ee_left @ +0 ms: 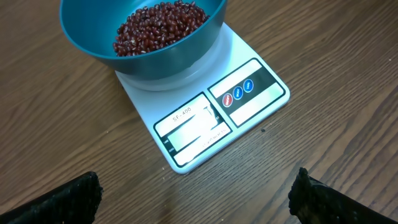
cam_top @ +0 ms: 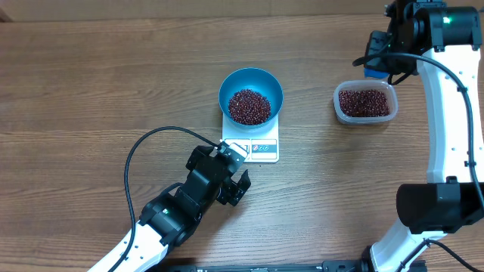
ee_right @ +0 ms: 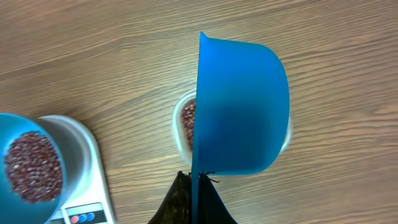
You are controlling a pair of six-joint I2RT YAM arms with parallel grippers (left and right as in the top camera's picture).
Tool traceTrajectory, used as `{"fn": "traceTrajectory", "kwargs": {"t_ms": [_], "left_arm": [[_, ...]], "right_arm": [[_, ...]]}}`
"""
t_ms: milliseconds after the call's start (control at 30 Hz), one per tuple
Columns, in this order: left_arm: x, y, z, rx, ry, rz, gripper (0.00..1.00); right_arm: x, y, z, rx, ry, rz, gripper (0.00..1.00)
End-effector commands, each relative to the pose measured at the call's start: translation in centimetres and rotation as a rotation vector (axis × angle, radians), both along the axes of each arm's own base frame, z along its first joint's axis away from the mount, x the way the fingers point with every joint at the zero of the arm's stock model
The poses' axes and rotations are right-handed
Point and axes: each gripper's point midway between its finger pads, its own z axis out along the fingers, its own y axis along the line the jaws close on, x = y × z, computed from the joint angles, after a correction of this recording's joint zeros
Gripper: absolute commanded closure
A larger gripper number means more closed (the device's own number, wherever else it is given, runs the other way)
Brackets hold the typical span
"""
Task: Scoop item into bowl and weigh 150g on scale
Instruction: 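Raise the empty scoop and move it right back toward the bean tub, then lower the blue scoop into the bean tub with the right gripper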
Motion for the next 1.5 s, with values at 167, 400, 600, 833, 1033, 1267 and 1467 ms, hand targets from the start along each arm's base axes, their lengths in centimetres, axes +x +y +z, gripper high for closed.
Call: {"fn": "traceTrajectory", "kwargs": {"t_ms": [167,400,600,833,1033,1267,1467], "left_arm": [[0.1,0.3,0.0,0.011,-0.011,0.005,0.01],[0.1,0.4,0.0,0.011,-0.011,0.005,0.0],[0.1,0.4,0.0,0.011,-0.011,0.005,0.0],[0.1,0.4,0.0,0.011,-0.011,0.005,0.0],[0.1,0.4,0.0,0.011,-0.011,0.005,0.0],[0.1,0.4,0.0,0.011,-0.011,0.005,0.01],[0.1,0.4,0.0,0.011,-0.011,0.005,0.0]], "right_arm": [[-0.6,-3.1,-2.5,-0.189,0.096,-0.055,0.96],[-0.9,-3.5,-5.3,-0.212,0.198,-0.051,0.96],[-0.9,-3.1,-8.3,-0.218,0.294,-0.033,0.96],[-0.7,-2.3,-10.9,-0.225,0.364,-0.006,0.96],[-0.5,-2.3,-12.7,-0.227,0.408,-0.002,0.96],[-0.3,-2.3,-14.5,-0.229,0.445,0.002,0.96],[-0.2,-2.3,-16.0,-0.231,0.479,0.006,0.96]]}}
